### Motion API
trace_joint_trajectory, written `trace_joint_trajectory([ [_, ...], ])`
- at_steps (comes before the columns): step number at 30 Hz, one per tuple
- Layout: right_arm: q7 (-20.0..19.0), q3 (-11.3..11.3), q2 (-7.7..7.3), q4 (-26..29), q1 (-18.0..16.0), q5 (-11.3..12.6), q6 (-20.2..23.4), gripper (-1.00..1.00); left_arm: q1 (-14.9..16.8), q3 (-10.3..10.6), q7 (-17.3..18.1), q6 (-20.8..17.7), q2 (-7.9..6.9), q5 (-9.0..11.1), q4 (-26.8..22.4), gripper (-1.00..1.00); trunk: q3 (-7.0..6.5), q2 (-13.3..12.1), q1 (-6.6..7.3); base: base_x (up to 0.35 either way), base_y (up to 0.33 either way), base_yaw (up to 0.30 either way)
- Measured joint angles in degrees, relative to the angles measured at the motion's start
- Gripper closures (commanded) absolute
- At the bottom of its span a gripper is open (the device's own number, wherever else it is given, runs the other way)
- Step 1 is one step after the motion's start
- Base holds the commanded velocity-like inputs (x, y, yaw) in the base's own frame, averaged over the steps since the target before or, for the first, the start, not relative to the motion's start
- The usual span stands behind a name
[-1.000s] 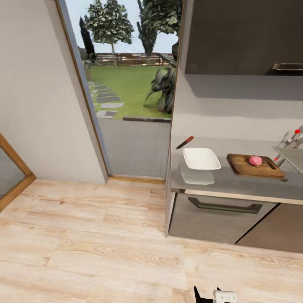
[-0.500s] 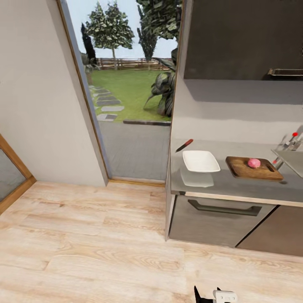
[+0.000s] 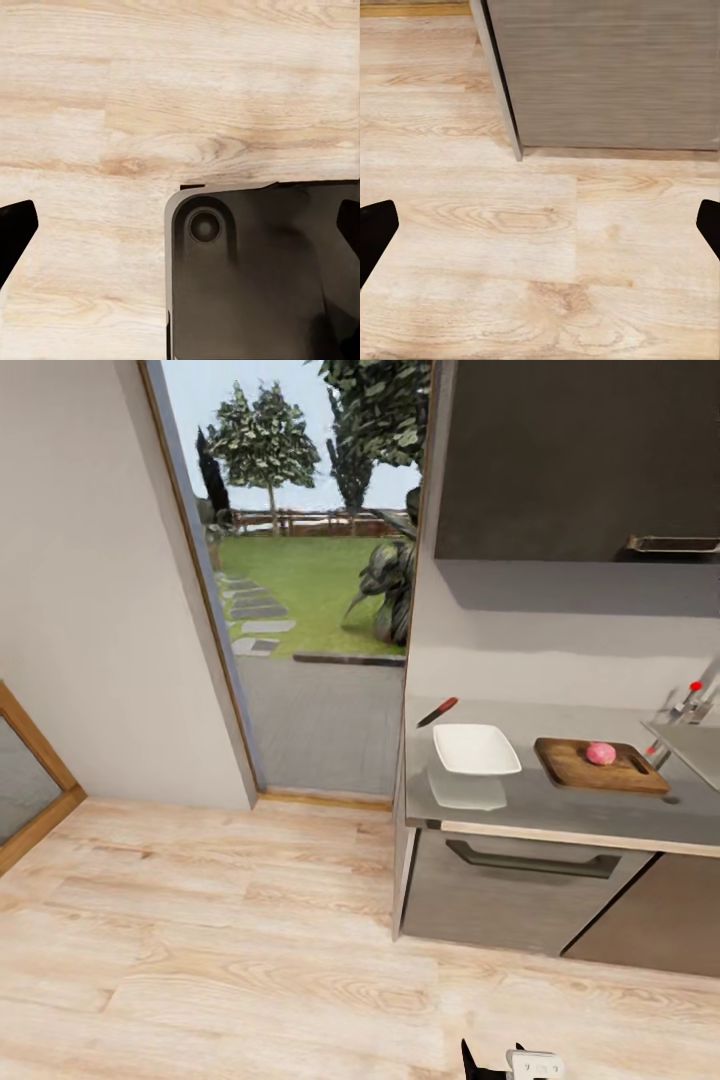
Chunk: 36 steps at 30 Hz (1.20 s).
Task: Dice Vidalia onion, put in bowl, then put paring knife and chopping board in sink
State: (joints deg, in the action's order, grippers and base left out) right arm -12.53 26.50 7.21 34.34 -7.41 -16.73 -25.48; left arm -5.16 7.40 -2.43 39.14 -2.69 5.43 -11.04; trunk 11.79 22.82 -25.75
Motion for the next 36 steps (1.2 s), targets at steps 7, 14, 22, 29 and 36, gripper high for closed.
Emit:
trace_joint_trajectory([
  [7, -0.1, -0.2, 0.32, 4.3, 0.0, -0.1, 0.1, -1.0, 0.0, 0.1, 0.0, 0.0, 0.22, -0.1, 0.0, -1.0, -0.36, 0.0, 0.0, 0.0, 0.0, 0.0],
  [14, 0.0, -1.9, 2.13, 20.4, 0.0, -0.3, 4.2, -1.0, 0.0, 0.1, 0.0, 0.0, 0.26, -0.1, 0.1, -1.0, -0.38, 0.0, 0.0, 0.0, 0.0, 0.0],
  [22, -0.1, -5.0, 2.7, 42.2, 0.0, 0.0, 22.0, -1.0, 0.0, 0.1, 0.0, 0.0, 0.26, -0.1, 0.1, -1.0, -0.38, 0.0, 0.0, 0.0, 0.0, 0.0],
  [29, 0.0, -10.2, 2.71, 55.5, 0.0, -0.1, 33.2, -1.0, 0.0, 0.1, 0.0, 0.0, 0.34, -0.1, 0.1, -1.0, -0.38, 0.0, 0.0, 0.0, 0.0, 0.0],
  [36, 0.8, -13.6, 2.72, 58.6, 0.0, -0.1, 38.2, -1.0, 0.0, 0.1, 0.0, 0.0, 0.35, -0.1, 0.2, -1.0, -0.38, 0.0, 0.0, 0.0, 0.0, 0.0],
])
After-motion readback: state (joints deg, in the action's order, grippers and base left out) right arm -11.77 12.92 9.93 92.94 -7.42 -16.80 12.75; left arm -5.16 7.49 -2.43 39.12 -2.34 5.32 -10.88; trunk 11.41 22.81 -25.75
